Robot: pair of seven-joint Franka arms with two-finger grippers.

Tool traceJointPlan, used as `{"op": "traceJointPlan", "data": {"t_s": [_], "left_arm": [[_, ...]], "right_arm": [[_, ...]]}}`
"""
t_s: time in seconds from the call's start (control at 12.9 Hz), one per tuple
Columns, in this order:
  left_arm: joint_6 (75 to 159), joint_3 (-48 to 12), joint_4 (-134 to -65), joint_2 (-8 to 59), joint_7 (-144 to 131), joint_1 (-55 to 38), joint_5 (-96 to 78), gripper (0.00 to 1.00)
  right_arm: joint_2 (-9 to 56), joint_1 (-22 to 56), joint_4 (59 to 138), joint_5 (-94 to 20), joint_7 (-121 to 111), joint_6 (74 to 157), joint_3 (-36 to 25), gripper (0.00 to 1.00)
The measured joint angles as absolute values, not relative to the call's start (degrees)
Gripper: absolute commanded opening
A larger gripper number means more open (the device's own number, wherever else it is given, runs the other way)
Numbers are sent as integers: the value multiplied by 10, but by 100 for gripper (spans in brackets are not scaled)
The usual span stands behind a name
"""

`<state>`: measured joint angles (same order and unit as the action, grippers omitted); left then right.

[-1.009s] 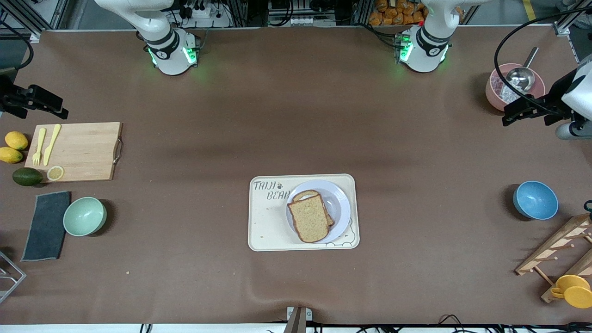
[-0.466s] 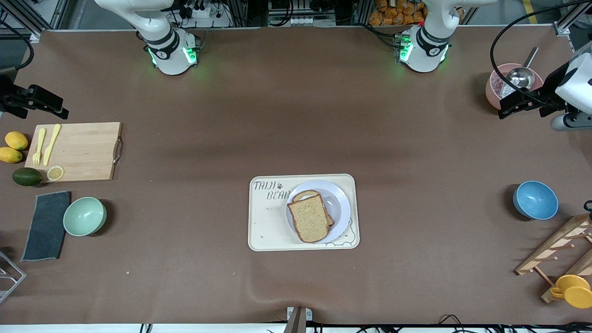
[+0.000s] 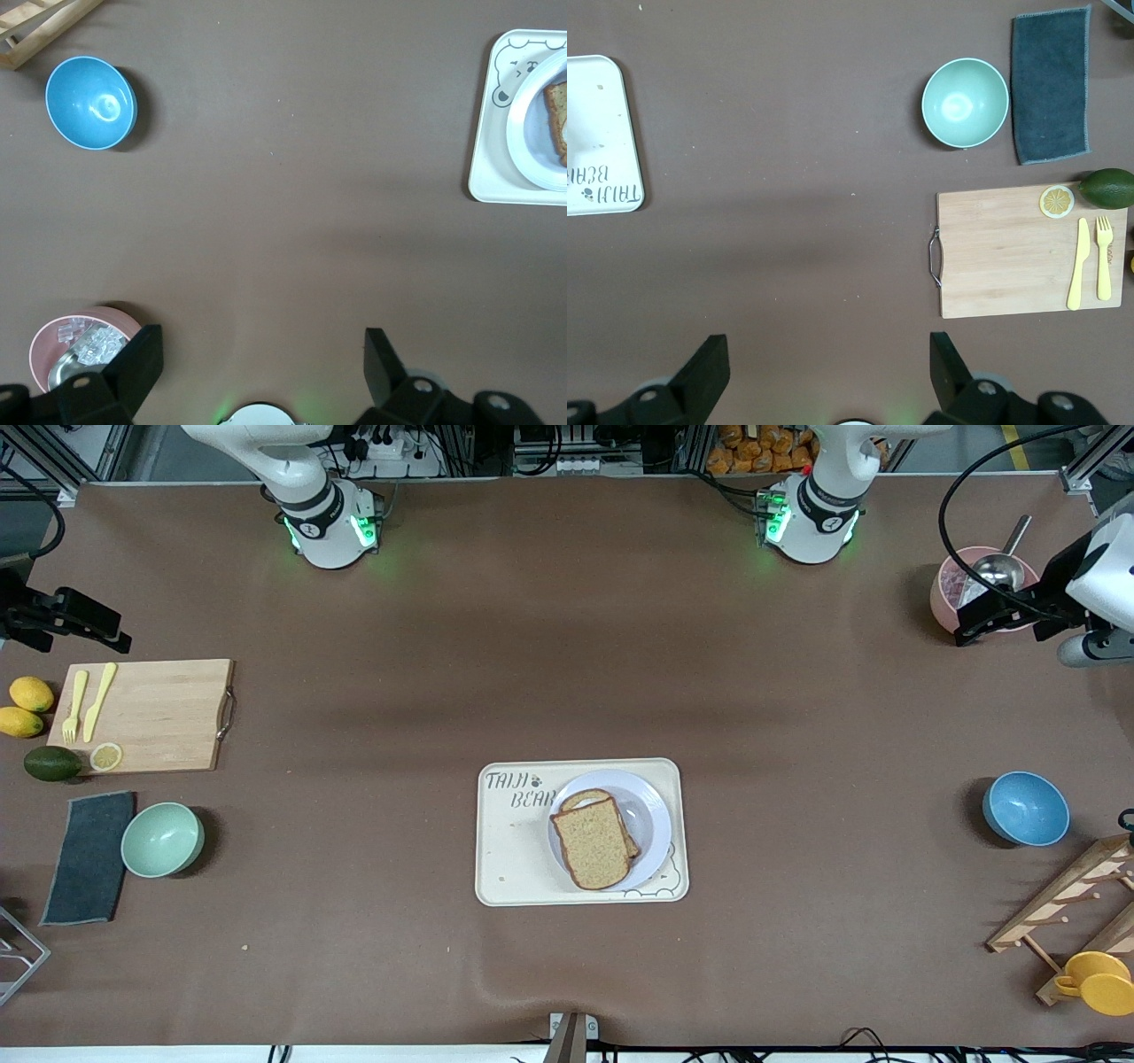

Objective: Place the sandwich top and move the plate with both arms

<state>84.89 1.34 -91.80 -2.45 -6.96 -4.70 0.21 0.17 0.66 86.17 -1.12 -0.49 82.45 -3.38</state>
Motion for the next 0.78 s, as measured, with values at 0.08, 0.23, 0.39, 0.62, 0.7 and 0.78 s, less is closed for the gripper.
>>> {"op": "traceJointPlan", "data": {"t_s": [0.08, 0.23, 0.39, 0.62, 0.7, 0.78], "left_arm": [[844, 13, -912, -25, -70, -47, 2, 100], [831, 13, -896, -26, -70, -47, 2, 100], [827, 14, -888, -27, -70, -47, 2, 100], [825, 14, -886, -27, -71, -46, 2, 100], [825, 14, -886, -27, -71, -46, 2, 100], [824, 14, -886, -27, -71, -46, 2, 100]], "right_arm": [[2, 7, 862, -11, -5, 825, -34, 100], [2, 7, 862, -11, -5, 825, -34, 100], [2, 7, 862, -11, -5, 825, -34, 100], [2, 7, 862, -11, -5, 826, -34, 100], [2, 7, 862, -11, -5, 827, -34, 100], [2, 7, 862, -11, -5, 828, -34, 100]]}}
